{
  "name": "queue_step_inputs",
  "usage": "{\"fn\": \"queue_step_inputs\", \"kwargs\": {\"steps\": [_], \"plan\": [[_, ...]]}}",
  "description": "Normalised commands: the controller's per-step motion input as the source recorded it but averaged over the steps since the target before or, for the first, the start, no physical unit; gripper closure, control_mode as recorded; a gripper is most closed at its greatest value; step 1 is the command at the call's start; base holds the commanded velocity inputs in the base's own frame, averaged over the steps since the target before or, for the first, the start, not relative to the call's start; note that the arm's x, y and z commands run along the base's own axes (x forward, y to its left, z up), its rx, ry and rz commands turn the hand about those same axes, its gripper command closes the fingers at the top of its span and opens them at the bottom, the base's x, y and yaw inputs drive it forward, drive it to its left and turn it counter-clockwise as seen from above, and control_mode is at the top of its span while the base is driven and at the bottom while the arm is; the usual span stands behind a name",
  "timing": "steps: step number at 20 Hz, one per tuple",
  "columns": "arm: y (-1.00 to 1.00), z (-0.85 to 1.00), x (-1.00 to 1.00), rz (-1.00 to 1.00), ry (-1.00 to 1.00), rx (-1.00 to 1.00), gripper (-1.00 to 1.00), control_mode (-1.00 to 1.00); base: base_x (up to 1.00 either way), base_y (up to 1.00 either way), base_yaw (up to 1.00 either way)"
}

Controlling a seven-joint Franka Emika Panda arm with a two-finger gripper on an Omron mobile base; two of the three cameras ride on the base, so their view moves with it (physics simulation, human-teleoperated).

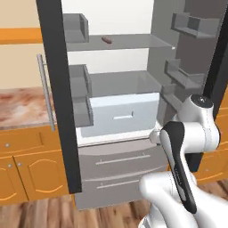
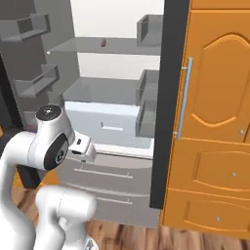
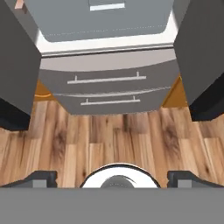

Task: Retrieve the sausage and cheese from the fridge and place them on the cutting board on the counter.

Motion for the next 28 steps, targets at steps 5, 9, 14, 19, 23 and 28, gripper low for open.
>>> {"fn": "queue_step_inputs", "kwargs": {"steps": [5,9,14,19,23,28], "plan": [[0.00,0.00,0.00,0.00,0.00,0.00,-1.00,1.00,1.00,-0.01,0.25],[0.00,0.00,0.00,0.00,0.00,0.00,-1.00,1.00,0.86,-0.06,0.15],[0.00,0.00,0.00,0.00,0.00,0.00,-1.00,1.00,0.38,-0.03,0.03],[0.00,0.00,0.00,0.00,0.00,0.00,-1.00,1.00,0.01,0.00,0.00],[0.00,0.00,0.00,0.00,0.00,0.00,-1.00,1.00,0.00,0.00,0.00],[0.00,0.00,0.00,0.00,0.00,0.00,-1.00,1.00,0.00,0.00,0.00]]}}
